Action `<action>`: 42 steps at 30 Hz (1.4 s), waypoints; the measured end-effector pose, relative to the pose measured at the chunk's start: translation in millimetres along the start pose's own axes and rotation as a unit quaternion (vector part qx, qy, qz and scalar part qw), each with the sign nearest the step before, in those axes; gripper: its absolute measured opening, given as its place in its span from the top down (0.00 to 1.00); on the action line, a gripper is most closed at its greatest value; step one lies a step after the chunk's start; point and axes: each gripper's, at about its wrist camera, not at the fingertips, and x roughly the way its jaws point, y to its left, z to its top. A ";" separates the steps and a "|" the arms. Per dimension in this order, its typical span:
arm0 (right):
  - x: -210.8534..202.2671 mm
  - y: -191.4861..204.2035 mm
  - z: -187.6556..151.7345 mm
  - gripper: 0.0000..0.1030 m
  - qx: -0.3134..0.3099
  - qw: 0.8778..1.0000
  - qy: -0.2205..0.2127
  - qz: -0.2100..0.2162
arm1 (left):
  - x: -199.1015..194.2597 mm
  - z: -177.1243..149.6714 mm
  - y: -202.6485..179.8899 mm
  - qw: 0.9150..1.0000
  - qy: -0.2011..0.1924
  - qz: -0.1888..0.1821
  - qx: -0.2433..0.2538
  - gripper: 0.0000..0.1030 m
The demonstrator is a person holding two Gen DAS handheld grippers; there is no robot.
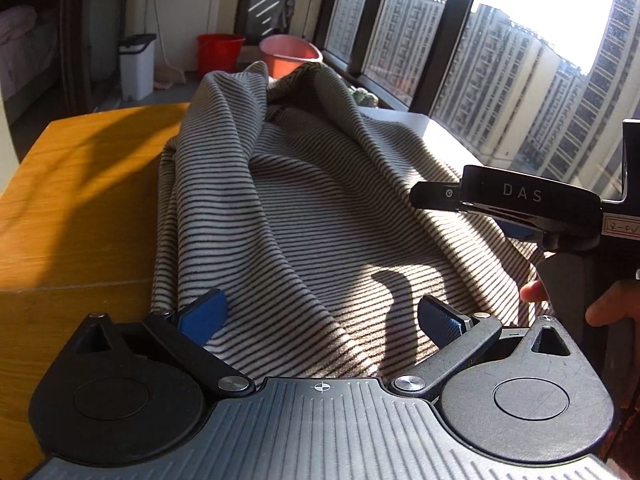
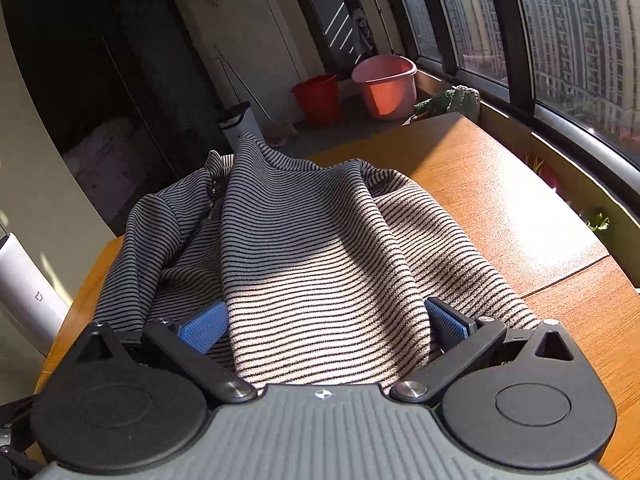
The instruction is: Fold clothes
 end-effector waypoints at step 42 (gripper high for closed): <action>-146.7 45.7 -91.1 0.00 -0.155 0.980 0.054 0.111 | -62.2 76.1 58.1 0.969 -0.102 0.191 0.121 0.93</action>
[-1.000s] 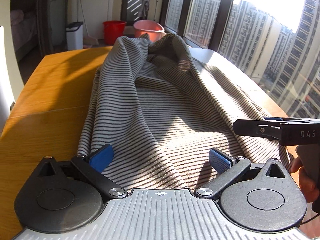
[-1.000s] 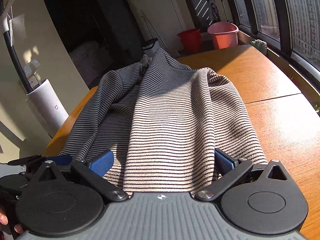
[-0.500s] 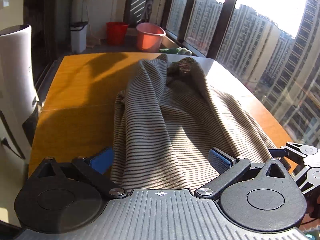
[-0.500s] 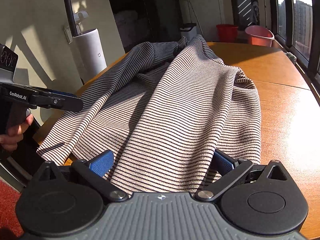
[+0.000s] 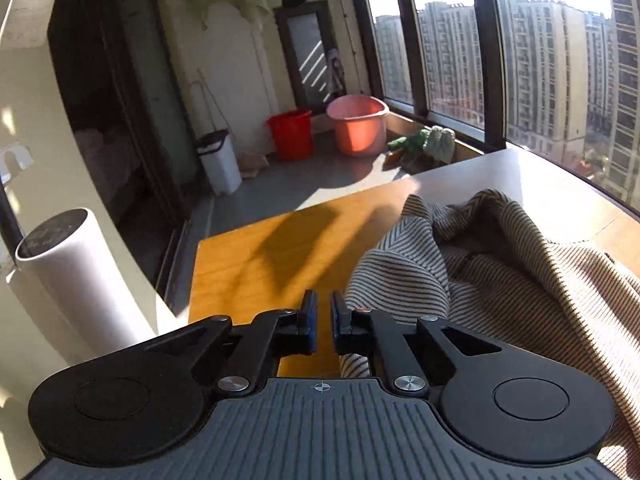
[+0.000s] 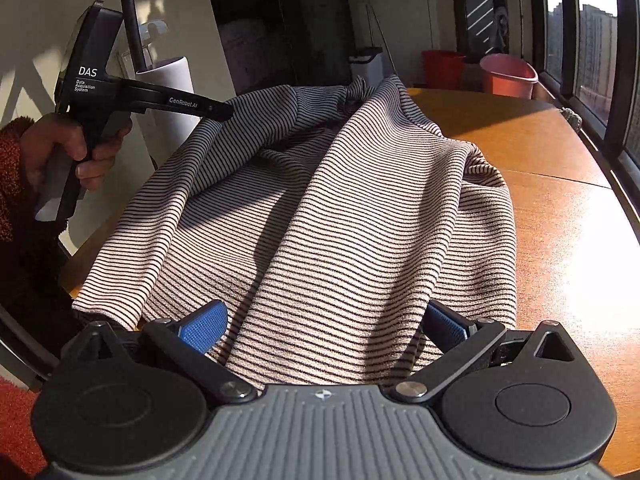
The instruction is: Fold clothes
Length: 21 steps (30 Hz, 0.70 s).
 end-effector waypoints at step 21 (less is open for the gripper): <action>81.3 7.1 126.5 0.92 -0.213 0.938 -0.037 -0.271 | 23.5 -51.4 -3.3 0.975 0.110 -0.173 -0.086 0.27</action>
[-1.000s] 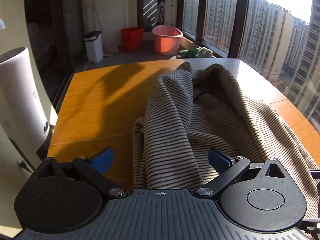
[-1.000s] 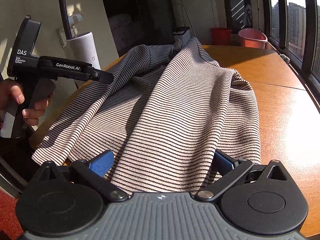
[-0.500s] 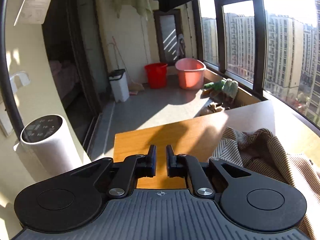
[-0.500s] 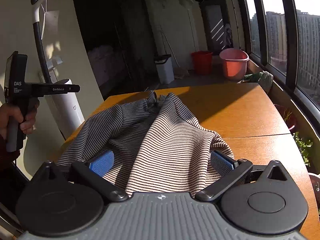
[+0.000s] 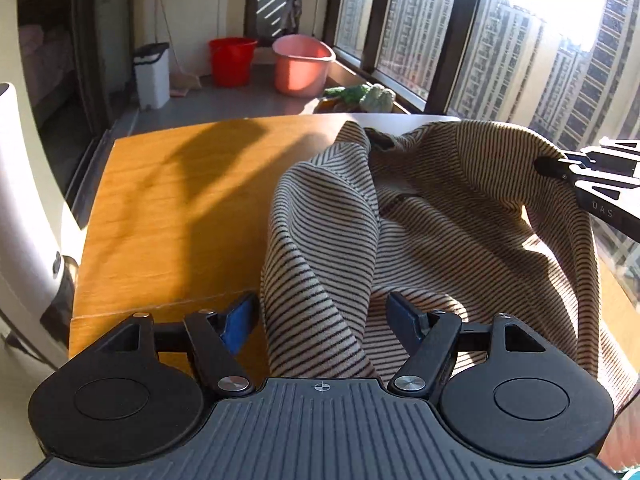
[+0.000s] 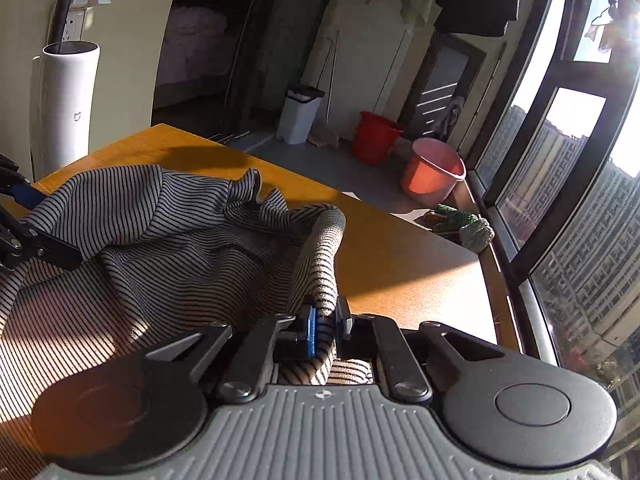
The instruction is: Fold clothes
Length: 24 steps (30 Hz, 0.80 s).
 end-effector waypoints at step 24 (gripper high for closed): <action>79.1 -20.2 -48.0 0.88 0.068 0.996 0.045 -0.020 | 9.9 77.3 69.4 0.979 -0.051 0.195 0.012 0.78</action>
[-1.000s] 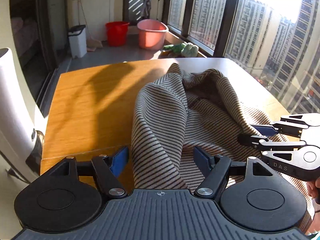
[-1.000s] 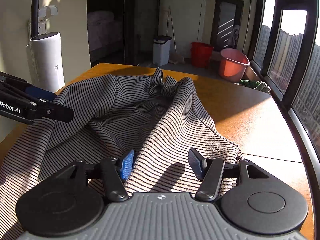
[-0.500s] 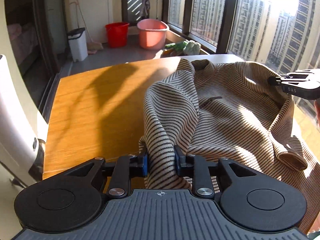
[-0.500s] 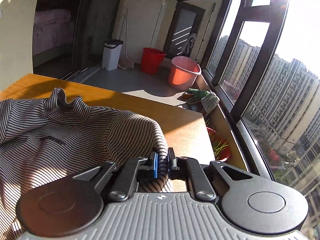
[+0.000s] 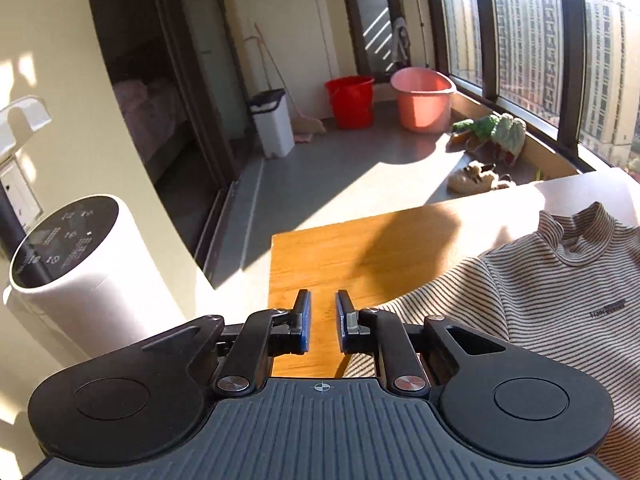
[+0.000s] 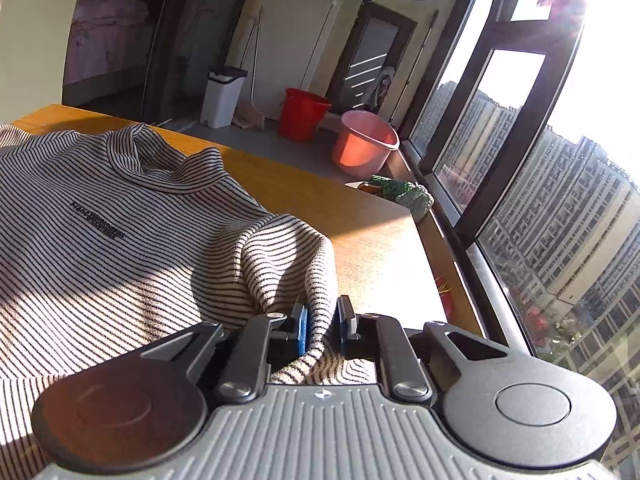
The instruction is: Fold clothes
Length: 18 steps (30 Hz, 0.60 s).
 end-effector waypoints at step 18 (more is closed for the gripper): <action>-115.1 47.8 -62.1 0.47 -0.058 0.985 -0.001 0.160 | -59.0 -110.6 -99.2 0.975 0.056 -0.214 -0.029 0.32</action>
